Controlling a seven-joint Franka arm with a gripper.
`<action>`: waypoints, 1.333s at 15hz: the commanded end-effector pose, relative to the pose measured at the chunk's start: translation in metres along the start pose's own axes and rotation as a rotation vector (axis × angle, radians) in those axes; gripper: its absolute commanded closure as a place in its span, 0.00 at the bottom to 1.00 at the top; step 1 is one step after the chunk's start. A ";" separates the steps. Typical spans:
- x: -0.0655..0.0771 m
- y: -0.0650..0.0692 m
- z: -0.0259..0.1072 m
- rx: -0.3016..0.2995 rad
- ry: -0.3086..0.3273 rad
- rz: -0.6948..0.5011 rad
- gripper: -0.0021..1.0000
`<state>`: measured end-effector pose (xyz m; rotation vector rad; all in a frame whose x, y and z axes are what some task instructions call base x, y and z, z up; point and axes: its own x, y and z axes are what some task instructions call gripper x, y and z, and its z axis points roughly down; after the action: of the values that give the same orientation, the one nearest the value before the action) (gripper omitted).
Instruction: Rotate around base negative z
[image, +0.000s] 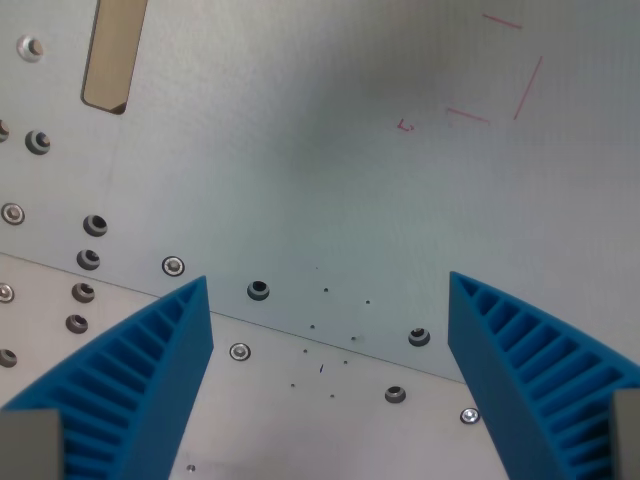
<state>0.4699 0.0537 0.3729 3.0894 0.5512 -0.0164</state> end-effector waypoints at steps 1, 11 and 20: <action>-0.001 0.000 -0.003 -0.001 0.005 0.013 0.00; -0.001 0.000 -0.003 0.000 0.005 0.147 0.00; -0.001 0.000 -0.003 0.002 0.005 0.267 0.00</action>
<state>0.4699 0.0536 0.3729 3.1199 0.3319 -0.0160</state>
